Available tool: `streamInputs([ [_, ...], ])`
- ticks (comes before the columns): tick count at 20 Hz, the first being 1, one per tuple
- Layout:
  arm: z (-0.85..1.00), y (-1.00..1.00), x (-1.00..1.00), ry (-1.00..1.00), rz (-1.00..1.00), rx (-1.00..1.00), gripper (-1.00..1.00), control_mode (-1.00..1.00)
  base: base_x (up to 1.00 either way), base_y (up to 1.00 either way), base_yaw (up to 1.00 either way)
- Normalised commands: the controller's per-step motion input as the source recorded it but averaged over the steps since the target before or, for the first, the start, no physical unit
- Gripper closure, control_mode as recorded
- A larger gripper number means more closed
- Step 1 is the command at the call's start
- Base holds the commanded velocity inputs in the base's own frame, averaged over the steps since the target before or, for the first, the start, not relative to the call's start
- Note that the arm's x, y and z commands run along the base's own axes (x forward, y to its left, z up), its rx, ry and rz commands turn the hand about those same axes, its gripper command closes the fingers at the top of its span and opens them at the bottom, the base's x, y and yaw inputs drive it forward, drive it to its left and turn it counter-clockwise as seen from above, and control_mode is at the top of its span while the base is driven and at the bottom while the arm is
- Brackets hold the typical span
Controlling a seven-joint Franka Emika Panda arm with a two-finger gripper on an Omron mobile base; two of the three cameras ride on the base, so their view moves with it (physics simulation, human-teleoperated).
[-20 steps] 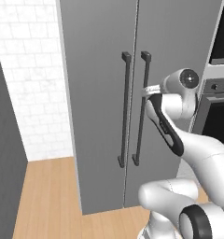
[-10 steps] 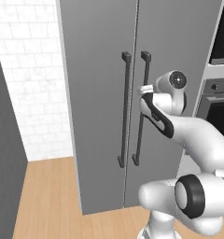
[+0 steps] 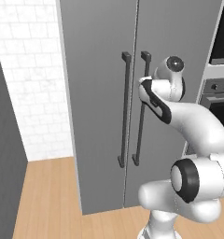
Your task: Grab a lemon wedge from the fridge and one ice cube from the ice bowl, and put them in the glass of lemonade.
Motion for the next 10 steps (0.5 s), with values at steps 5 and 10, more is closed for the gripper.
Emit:
streamInputs([
  [5, -0.38, 0.0, 0.48, -0.05, 0.0, 0.0, -1.0, -1.0, 0.0, 0.0, 0.0],
  [10, -0.33, 0.0, 0.46, -0.1, 0.0, 0.0, -1.0, -1.0, 0.0, 0.0, 0.0],
])
